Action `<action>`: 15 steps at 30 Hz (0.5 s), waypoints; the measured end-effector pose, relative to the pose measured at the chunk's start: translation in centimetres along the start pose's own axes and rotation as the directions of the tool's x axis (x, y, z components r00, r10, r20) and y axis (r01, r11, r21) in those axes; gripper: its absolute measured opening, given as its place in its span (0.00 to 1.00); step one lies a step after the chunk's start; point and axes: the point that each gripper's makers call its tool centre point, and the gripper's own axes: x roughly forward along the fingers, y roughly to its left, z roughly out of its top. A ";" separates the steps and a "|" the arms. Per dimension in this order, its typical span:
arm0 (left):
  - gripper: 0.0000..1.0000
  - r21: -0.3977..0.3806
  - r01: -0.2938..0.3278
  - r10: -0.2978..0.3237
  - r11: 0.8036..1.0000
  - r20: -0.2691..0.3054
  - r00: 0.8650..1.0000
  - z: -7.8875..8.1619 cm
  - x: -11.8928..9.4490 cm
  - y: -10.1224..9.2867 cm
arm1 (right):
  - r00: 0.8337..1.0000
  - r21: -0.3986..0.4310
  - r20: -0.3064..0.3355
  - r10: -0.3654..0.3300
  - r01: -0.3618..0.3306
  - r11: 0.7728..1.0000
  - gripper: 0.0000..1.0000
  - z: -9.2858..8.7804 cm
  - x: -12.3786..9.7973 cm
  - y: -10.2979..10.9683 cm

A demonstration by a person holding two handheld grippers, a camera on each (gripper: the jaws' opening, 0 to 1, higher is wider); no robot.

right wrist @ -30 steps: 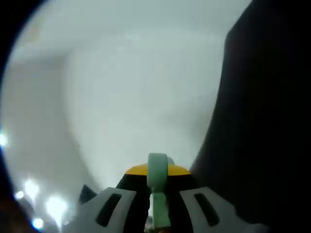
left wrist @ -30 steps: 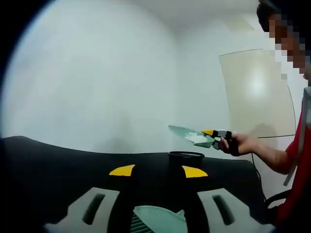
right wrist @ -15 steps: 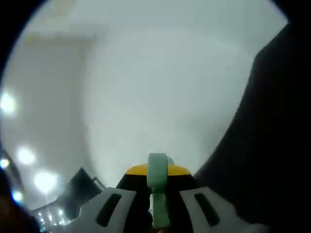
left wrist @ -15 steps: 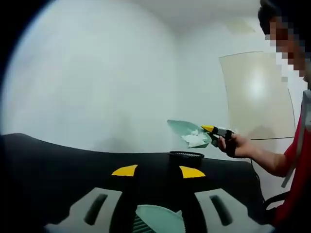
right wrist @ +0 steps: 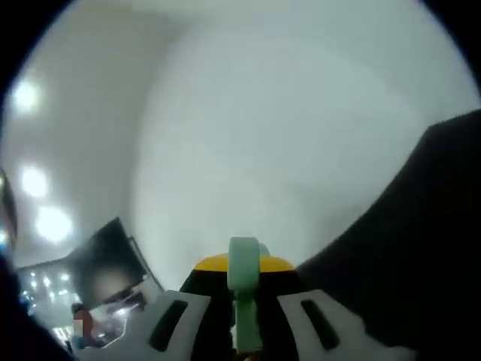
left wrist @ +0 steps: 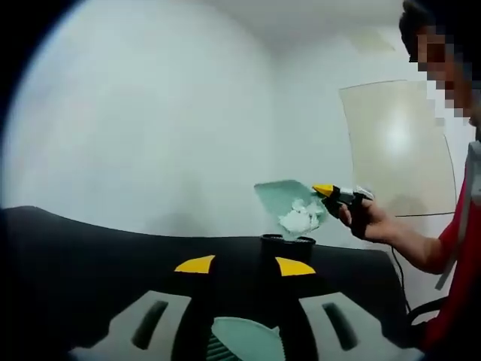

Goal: Pick up the broom and sweep the trash on the tabletop into the dustpan.

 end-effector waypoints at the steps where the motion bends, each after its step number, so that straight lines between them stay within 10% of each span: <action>1: 0.27 0.000 0.000 0.000 1.000 0.000 1.000 0.0 0.0 0.0 | 1.000 -0.015 -0.005 0.000 0.000 1.000 0.11 -0.1 0.1 0.2; 15: 0.25 0.002 0.005 -0.005 1.000 -0.011 1.000 -0.2 -0.1 0.0 | 0.996 -0.146 -0.089 -0.003 -0.010 0.989 0.11 -1.3 1.2 2.6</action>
